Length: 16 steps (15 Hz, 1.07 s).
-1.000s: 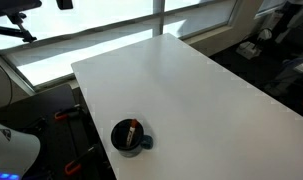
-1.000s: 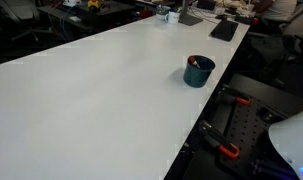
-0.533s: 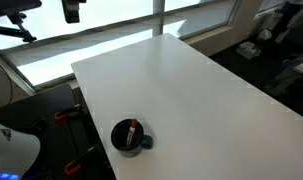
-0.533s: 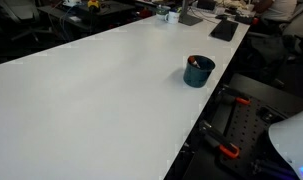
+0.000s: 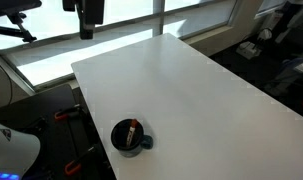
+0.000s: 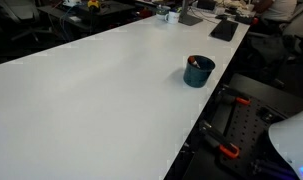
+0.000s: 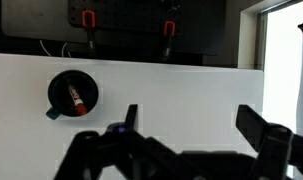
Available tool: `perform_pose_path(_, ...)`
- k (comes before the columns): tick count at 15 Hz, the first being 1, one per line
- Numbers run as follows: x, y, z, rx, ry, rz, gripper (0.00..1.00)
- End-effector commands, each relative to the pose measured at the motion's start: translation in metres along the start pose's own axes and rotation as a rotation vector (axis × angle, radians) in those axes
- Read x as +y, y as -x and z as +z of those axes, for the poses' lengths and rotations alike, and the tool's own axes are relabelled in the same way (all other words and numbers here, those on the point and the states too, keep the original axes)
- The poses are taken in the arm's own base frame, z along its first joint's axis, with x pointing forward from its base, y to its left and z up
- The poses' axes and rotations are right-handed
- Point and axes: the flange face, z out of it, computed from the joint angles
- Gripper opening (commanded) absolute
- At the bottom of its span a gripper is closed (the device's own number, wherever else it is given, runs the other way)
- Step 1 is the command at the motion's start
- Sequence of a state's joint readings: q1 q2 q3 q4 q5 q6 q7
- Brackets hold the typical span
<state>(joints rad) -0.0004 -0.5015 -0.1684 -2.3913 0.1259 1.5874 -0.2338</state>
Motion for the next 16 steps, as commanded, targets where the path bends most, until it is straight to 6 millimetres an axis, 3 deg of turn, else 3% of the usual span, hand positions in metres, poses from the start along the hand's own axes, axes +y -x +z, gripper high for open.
perform_pose_path(1, 0.012, -0.018, -0.002, -0.021, -0.027, 0.027, 1.00)
perform_pose_path(4, 0.024, -0.027, -0.001, -0.052, -0.032, 0.063, 1.00)
perform_pose_path(5, 0.018, -0.019, 0.004, -0.036, -0.008, 0.043, 1.00)
perform_pose_path(11, 0.024, -0.030, 0.007, -0.054, -0.009, 0.055, 1.00)
perform_pose_path(16, 0.033, -0.061, 0.033, -0.133, -0.014, 0.067, 1.00)
